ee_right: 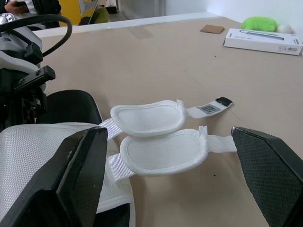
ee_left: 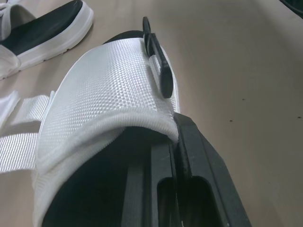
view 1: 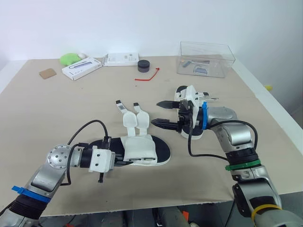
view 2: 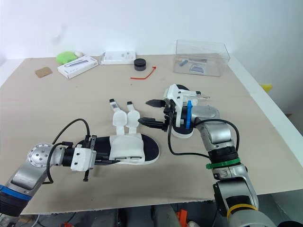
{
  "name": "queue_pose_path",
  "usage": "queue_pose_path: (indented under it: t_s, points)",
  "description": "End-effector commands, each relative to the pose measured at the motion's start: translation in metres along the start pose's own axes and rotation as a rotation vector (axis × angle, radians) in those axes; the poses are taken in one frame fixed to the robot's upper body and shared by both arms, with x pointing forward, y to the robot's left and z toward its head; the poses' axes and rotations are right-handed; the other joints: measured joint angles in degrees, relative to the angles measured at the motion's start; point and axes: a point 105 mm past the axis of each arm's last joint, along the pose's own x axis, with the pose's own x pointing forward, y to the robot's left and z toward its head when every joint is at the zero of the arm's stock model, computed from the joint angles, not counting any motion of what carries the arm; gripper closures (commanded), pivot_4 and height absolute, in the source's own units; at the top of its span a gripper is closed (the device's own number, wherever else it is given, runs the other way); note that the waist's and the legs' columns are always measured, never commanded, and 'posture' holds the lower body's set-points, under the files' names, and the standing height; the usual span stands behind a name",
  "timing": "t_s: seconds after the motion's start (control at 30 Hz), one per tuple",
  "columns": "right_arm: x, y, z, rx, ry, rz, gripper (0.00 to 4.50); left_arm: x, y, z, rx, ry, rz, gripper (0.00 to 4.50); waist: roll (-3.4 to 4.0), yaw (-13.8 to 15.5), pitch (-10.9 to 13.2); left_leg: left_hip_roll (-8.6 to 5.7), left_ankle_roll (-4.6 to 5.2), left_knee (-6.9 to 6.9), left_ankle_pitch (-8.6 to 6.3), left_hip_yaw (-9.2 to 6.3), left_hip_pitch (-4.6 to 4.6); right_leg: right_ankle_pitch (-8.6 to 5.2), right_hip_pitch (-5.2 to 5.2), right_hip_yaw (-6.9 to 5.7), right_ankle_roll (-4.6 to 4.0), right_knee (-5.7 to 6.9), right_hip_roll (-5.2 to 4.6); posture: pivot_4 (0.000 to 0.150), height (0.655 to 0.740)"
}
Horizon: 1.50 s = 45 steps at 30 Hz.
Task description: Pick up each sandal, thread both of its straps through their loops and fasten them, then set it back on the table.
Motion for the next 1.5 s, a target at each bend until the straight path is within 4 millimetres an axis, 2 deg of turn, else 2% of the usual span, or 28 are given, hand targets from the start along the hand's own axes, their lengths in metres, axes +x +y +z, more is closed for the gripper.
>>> queue_pose_path:
  t_s: [0.03, 0.07, 0.2, 0.23, 0.33, 0.37, 0.43, 0.53, 0.7, 0.8, 0.93, 1.0, 1.03, 1.07, 1.3, 1.5]
  points:
    - [-0.006, 0.000, 0.011, -0.053, -0.025, 0.008, 0.00, -0.007, 0.003, 0.000, -0.026, 0.030, 0.011, 4.46, 0.00, 0.0, 0.0, 0.00, 0.00, 0.00, 0.00, 0.00, 0.00, 0.00, 0.00, 0.00, 0.00, 0.00, 0.00, 0.150, 0.7400]
    - [-0.006, 0.000, 0.010, -0.054, -0.022, 0.012, 0.00, -0.009, 0.003, 0.001, -0.025, 0.037, 0.013, 4.46, 0.00, 0.0, 0.0, 0.00, 0.00, 0.02, 0.00, 0.02, 0.02, 0.00, 0.01, 0.01, 0.01, 0.01, 0.01, 0.150, 0.7400]
    - [-0.009, 0.005, 0.007, -0.091, -0.005, 0.065, 0.00, -0.014, 0.003, 0.009, -0.043, 0.032, 0.015, 3.35, 0.00, -0.1, 0.0, 0.07, 0.01, 0.01, 0.00, 0.09, 0.09, -0.01, 0.01, 0.13, 0.01, 0.04, 0.14, 0.150, 0.7400]
    - [-0.011, 0.009, 0.006, -0.110, 0.000, 0.097, 0.00, -0.016, 0.002, 0.011, -0.061, 0.033, 0.014, 2.68, 0.00, 0.0, 0.0, 0.12, 0.00, 0.01, 0.00, 0.08, 0.09, -0.03, 0.00, 0.12, -0.01, 0.05, 0.19, 0.150, 0.7400]
    - [-0.022, 0.020, 0.004, -0.120, 0.005, 0.186, 0.00, -0.024, 0.003, 0.018, -0.151, 0.026, 0.033, 1.45, 0.00, 0.0, 0.0, 0.12, 0.01, 0.00, 0.00, 0.06, 0.10, -0.07, 0.01, 0.12, -0.01, 0.06, 0.20, 0.150, 0.7400]
    - [-0.027, 0.025, 0.002, -0.128, 0.012, 0.223, 0.00, -0.027, 0.002, 0.021, -0.189, 0.026, 0.035, 0.76, -0.01, 0.0, 0.0, 0.12, 0.02, 0.00, -0.01, 0.07, 0.10, -0.09, 0.01, 0.13, 0.01, 0.07, 0.19, 0.150, 0.7400]
    - [-0.035, 0.034, -0.004, -0.157, 0.039, 0.280, 0.00, -0.033, -0.001, 0.024, -0.282, 0.025, 0.034, 0.12, 0.00, 0.0, 0.0, 0.12, 0.03, 0.00, -0.01, 0.07, 0.10, -0.09, 0.00, 0.13, 0.01, 0.07, 0.19, 0.150, 0.7400]
    - [-0.043, 0.044, -0.014, -0.170, 0.089, 0.342, 0.00, -0.052, -0.006, 0.032, -0.485, 0.018, 0.042, 0.12, -0.02, -0.1, 0.0, 0.15, 0.05, 0.00, -0.03, 0.08, 0.14, -0.29, 0.00, 0.15, 0.30, 0.08, 0.20, 0.150, 0.7400]
    - [-0.039, 0.047, -0.019, -0.130, 0.069, 0.291, 0.00, -0.072, 0.004, 0.036, -0.646, 0.010, 0.111, 0.12, -0.04, -0.1, 0.0, 0.21, 0.03, 0.00, 0.00, 0.08, 0.33, -0.41, 0.03, 0.13, 0.23, 0.29, 0.30, 0.150, 0.7400]
    - [-0.030, 0.046, -0.032, -0.127, 0.107, 0.236, 0.80, -0.078, 0.035, 0.022, -0.674, -0.011, 0.300, 0.00, -0.04, 0.0, 0.0, 0.15, -0.03, 0.01, 0.05, 0.09, 0.52, -0.49, 0.08, 0.18, 0.10, 0.61, 0.32, 0.150, 0.7400]
    - [-0.023, 0.051, -0.044, -0.132, 0.167, 0.242, 2.72, -0.074, 0.063, 0.010, -0.751, -0.052, 0.447, 0.00, -0.10, 0.0, 0.1, 0.15, -0.17, 0.01, 0.18, 0.05, 0.66, -0.43, 0.17, 0.15, -0.01, 0.69, 0.45, 0.150, 0.7400]
    - [-0.020, 0.057, -0.049, -0.135, 0.194, 0.262, 3.66, -0.066, 0.070, 0.001, -0.803, -0.040, 0.481, 0.00, -0.14, 0.0, 0.1, 0.14, -0.19, 0.02, 0.19, 0.05, 0.65, -0.43, 0.15, 0.16, -0.05, 0.74, 0.46, 0.150, 0.7400]
    - [-0.018, 0.060, -0.051, -0.134, 0.202, 0.269, 4.29, -0.062, 0.071, -0.002, -0.829, -0.040, 0.478, 0.00, -0.14, 0.0, 0.1, 0.14, -0.19, 0.03, 0.19, 0.04, 0.65, -0.43, 0.15, 0.16, -0.05, 0.74, 0.46, 0.150, 0.7400]
    - [-0.016, 0.062, -0.052, -0.136, 0.210, 0.273, 4.46, -0.058, 0.072, -0.005, -0.877, -0.040, 0.474, 0.00, -0.14, 0.0, 0.1, 0.14, -0.19, 0.02, 0.19, 0.04, 0.64, -0.43, 0.15, 0.17, -0.06, 0.74, 0.46, 0.150, 0.7400]
    - [-0.004, 0.065, -0.056, -0.152, 0.245, 0.255, 4.46, -0.047, 0.078, -0.021, -1.029, -0.023, 0.466, 0.00, -0.24, -0.1, 0.1, 0.15, -0.22, 0.02, 0.16, 0.07, 0.57, -0.39, 0.06, 0.26, -0.15, 0.74, 0.46, 0.150, 0.7400]
    - [-0.003, 0.070, -0.067, -0.159, 0.310, 0.280, 4.46, -0.045, 0.083, -0.024, -1.106, -0.055, 0.425, 0.00, -0.30, -0.1, 0.1, 0.12, -0.23, 0.02, 0.17, 0.06, 0.58, -0.40, 0.08, 0.23, -0.13, 0.74, 0.46, 0.150, 0.7400]
